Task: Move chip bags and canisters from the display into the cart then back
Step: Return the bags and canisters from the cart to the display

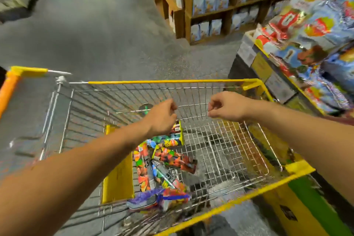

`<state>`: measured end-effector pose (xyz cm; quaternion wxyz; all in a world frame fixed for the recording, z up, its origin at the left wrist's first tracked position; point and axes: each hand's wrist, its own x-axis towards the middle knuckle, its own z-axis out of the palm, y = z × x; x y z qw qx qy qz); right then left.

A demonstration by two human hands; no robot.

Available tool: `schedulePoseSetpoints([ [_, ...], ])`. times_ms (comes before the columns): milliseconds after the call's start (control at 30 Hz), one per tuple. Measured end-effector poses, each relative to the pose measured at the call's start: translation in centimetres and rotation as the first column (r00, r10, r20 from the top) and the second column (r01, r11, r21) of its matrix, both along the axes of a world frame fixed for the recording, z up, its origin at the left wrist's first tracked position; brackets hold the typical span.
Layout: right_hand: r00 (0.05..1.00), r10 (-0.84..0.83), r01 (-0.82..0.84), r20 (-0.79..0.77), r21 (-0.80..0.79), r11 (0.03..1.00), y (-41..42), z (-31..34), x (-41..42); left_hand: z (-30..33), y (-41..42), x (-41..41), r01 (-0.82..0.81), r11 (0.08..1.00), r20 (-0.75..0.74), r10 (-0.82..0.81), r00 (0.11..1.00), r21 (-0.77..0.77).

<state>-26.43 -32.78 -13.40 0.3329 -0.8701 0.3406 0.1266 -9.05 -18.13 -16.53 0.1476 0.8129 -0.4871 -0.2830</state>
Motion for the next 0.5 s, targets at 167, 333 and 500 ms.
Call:
schedulePoseSetpoints([
  [167, 0.986, 0.099, -0.076, -0.134, 0.168, 0.983, 0.6, -9.2, 4.4, -8.4, 3.9, 4.0, -0.221, 0.95, 0.034, 0.219, 0.975, 0.219],
  [333, 0.956, 0.152, -0.069, -0.249, 0.315, 0.947, 1.1, -18.8, 6.7, -15.9, 7.2, 5.0, -0.44, 0.818, 0.037, 0.46, 0.887, 0.37],
  [500, 0.913, 0.267, -0.136, -0.307, 0.389, 0.911, 2.9, -27.1, 7.9, -24.6, 10.4, 4.4, -0.574, 0.648, 0.084, 0.624, 0.777, 0.501],
])
